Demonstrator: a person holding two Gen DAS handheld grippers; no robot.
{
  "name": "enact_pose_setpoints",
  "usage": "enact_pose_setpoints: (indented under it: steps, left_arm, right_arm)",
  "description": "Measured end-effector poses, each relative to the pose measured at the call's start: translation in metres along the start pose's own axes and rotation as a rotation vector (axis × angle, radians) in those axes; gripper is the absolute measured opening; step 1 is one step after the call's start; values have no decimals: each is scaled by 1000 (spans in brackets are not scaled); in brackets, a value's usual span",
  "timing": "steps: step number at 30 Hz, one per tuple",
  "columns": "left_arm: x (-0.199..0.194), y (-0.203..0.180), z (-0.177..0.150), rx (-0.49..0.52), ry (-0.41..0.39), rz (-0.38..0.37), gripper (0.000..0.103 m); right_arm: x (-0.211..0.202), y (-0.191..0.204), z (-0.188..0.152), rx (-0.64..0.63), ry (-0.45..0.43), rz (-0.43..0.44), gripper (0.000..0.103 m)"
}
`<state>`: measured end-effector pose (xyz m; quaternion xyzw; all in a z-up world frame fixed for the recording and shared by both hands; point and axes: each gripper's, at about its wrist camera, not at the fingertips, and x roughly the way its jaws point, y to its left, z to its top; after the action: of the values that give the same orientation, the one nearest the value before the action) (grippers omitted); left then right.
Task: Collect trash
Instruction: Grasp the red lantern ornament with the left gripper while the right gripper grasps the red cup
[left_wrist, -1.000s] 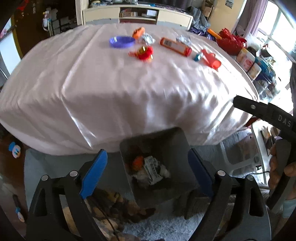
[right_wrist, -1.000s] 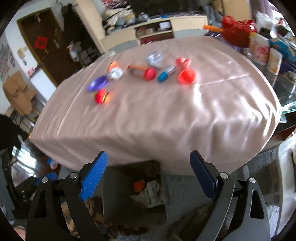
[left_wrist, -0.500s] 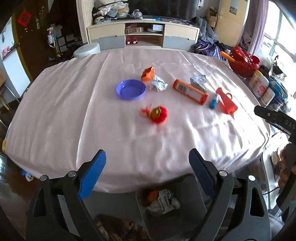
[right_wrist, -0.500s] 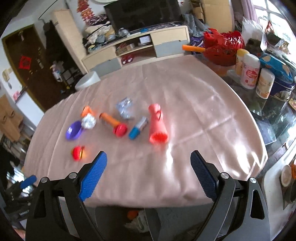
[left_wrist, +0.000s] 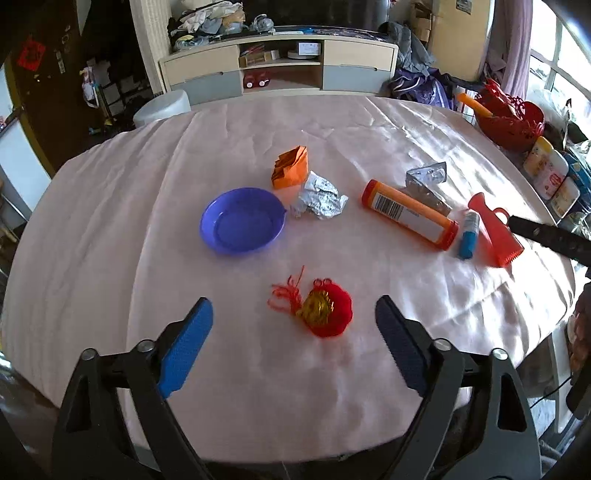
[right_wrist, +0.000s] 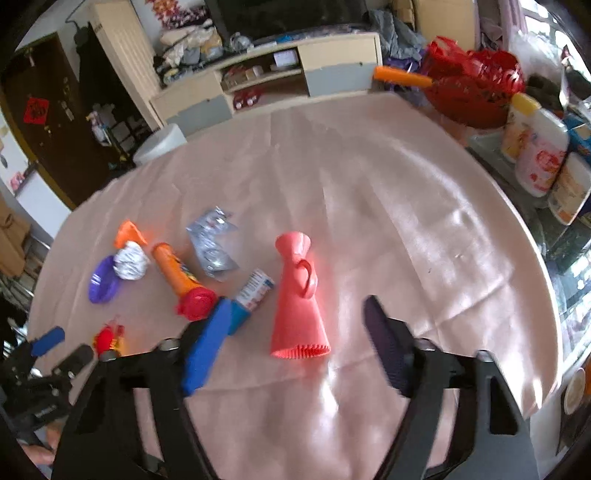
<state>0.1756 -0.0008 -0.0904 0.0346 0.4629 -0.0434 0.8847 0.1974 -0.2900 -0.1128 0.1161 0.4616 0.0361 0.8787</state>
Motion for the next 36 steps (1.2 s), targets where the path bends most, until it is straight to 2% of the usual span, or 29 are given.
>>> enact_pose_setpoints:
  steps: [2, 6, 9, 12, 13, 15, 16, 17, 20, 25, 33, 36]
  left_arm:
    - [6, -1, 1, -9, 9, -14, 74]
    - [21, -6, 1, 6, 33, -26, 70]
    - [32, -9, 0, 13, 57, -33, 65]
    - [42, -10, -3, 14, 77, -33, 58]
    - [43, -11, -3, 23, 72, -24, 56]
    - [42, -13, -4, 42, 57, -27, 49]
    - [41, -13, -4, 46, 54, -28, 39]
    - [40, -14, -4, 48, 51, -28, 34]
    - [34, -14, -6, 52, 44, -45, 34]
    - [0, -12, -8, 60, -18, -35, 34]
    - [-77, -18, -20, 63, -116, -28, 34]
    - [-101, -17, -31, 55, -132, -37, 34]
  right_arm:
    - [7, 0, 0, -14, 9, -7, 62]
    - [15, 5, -1, -50, 13, -43, 61]
    - [24, 6, -4, -58, 42, -39, 57]
    - [30, 7, -6, -70, 49, -51, 46]
    - [30, 7, -7, -81, 49, -64, 37]
    - [29, 8, -8, -81, 41, -63, 36]
    - [28, 7, -9, -79, 37, -62, 35]
    - [28, 8, -9, -74, 35, -59, 35]
    - [18, 7, -9, -67, 16, -48, 35]
    - [-15, 17, -8, -98, -32, -50, 35]
    - [-77, 40, -21, -140, -101, 6, 33]
    - [-100, 51, -38, -163, -122, 28, 33]
